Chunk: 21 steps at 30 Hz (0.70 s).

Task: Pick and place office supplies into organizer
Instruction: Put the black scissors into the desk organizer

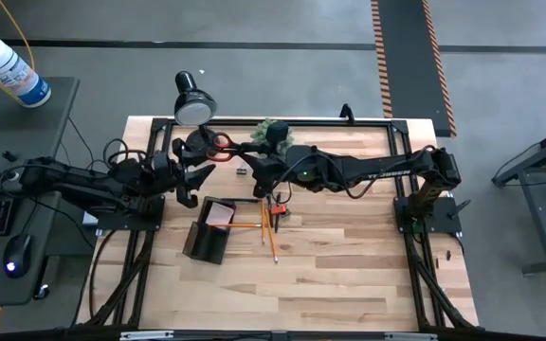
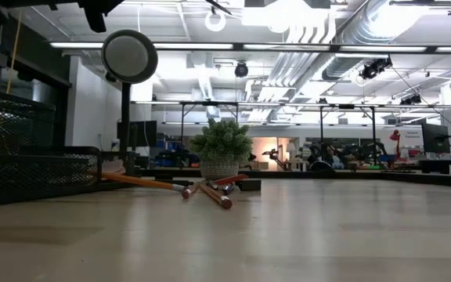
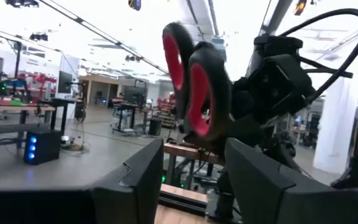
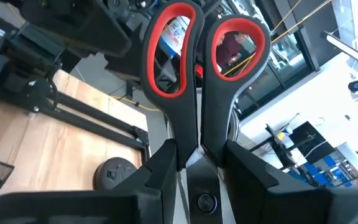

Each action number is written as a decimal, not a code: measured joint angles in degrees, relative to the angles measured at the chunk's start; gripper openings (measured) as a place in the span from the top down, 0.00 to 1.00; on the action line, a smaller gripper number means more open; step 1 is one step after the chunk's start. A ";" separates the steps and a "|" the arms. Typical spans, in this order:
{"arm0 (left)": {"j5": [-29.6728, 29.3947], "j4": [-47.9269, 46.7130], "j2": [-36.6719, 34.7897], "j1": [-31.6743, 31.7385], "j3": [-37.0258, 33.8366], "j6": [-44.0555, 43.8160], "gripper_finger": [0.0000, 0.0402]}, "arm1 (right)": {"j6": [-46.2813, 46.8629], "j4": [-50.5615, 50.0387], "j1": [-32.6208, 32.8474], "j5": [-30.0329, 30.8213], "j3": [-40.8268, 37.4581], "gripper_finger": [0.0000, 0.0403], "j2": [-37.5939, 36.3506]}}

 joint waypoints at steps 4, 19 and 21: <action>0.14 1.90 -0.01 0.00 0.00 -0.90 0.55 | -0.56 0.21 0.00 -0.34 0.00 0.76 0.00; 1.07 10.39 3.08 0.00 0.02 0.43 0.45 | -0.42 0.23 0.00 -1.91 0.00 0.76 0.15; 0.95 11.85 4.61 0.00 0.01 0.41 0.45 | -0.39 0.23 0.00 -2.00 0.00 0.76 0.15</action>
